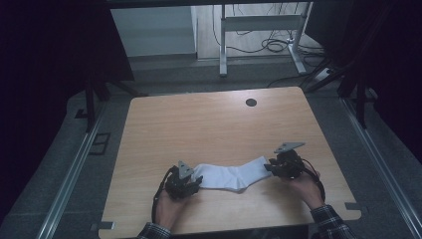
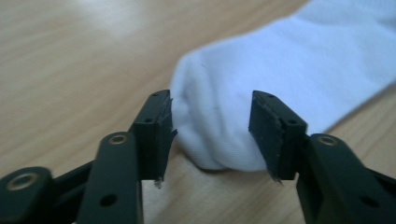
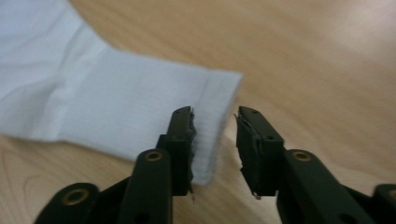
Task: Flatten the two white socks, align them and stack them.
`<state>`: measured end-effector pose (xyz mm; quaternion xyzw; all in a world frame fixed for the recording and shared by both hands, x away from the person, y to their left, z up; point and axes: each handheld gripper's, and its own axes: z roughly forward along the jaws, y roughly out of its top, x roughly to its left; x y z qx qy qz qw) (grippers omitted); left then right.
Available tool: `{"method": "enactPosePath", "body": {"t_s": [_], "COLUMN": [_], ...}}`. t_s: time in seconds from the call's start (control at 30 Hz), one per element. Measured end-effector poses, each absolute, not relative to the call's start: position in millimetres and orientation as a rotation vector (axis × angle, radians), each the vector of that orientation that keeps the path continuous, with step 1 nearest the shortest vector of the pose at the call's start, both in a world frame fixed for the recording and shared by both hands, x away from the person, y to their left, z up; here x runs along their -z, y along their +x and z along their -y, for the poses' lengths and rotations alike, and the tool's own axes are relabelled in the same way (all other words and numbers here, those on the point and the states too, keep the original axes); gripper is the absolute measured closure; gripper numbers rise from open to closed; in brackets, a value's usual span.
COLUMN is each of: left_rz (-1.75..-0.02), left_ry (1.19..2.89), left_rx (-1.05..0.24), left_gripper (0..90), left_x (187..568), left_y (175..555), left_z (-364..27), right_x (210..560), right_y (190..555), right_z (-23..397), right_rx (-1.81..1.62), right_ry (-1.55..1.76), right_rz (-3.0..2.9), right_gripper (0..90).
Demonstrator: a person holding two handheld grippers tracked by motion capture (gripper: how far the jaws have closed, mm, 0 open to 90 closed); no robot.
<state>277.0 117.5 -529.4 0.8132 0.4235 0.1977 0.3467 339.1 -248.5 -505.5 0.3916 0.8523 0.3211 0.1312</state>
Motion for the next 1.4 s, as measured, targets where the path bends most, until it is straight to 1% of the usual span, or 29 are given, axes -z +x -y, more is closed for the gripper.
{"method": "enactPosePath", "body": {"t_s": [0.07, 0.23, 0.3, 0.37, 0.43, 0.5, 0.53, 0.63, 0.67, 0.73, 0.87, 1.07, 1.4], "left_rz": [-1.119, -1.139, -1.147, -1.149, -1.143, -1.129, -1.131, -1.130, -1.131, -1.129, -1.115, -1.117, -1.116], "left_ry": [2.089, 2.101, 2.093, 2.081, 2.068, 2.065, 2.060, 2.053, 2.052, 2.057, 2.080, 2.059, 2.023], "left_rx": [-0.486, -0.447, -0.414, -0.383, -0.355, -0.332, -0.323, -0.301, -0.300, -0.317, -0.358, -0.386, -0.445], "left_gripper": [47.5, 47.5, 47.6, 51.1, 58.0, 65.5, 70.7, 76.2, 77.1, 78.7, 80.1, 80.6, 80.6], "left_x": [530.3, 537.3, 539.6, 540.1, 540.9, 541.2, 541.4, 541.7, 541.7, 541.0, 538.0, 529.5, 515.6], "left_y": [281.4, 289.4, 292.6, 294.3, 295.3, 296.6, 296.9, 298.4, 299.2, 300.4, 306.6, 321.6, 353.7], "left_z": [-121.5, -121.9, -122.5, -124.2, -125.9, -127.8, -128.1, -129.2, -129.4, -128.8, -129.0, -136.2, -139.9], "right_x": [504.7, 516.8, 519.5, 521.2, 522.7, 524.0, 524.2, 523.5, 522.5, 520.2, 517.4, 510.1, 503.3], "right_y": [341.0, 344.8, 345.2, 345.3, 345.2, 345.9, 345.8, 345.5, 344.9, 343.2, 342.3, 348.9, 372.8], "right_z": [248.9, 243.1, 240.8, 239.5, 239.6, 242.0, 242.8, 241.4, 239.7, 235.2, 229.4, 222.1, 219.1], "right_rx": [-0.967, -0.927, -0.921, -0.919, -0.930, -0.958, -0.978, -0.983, -0.971, -0.935, -0.904, -0.942, -1.008], "right_ry": [1.159, 1.173, 1.173, 1.174, 1.189, 1.202, 1.211, 1.219, 1.217, 1.187, 1.147, 1.121, 1.141], "right_rz": [-2.441, -2.470, -2.483, -2.497, -2.512, -2.526, -2.532, -2.550, -2.555, -2.552, -2.529, -2.479, -2.387], "right_gripper": [59.2, 54.6, 54.0, 54.1, 55.1, 57.5, 61.6, 72.3, 74.7, 77.5, 79.5, 79.7, 79.4]}}
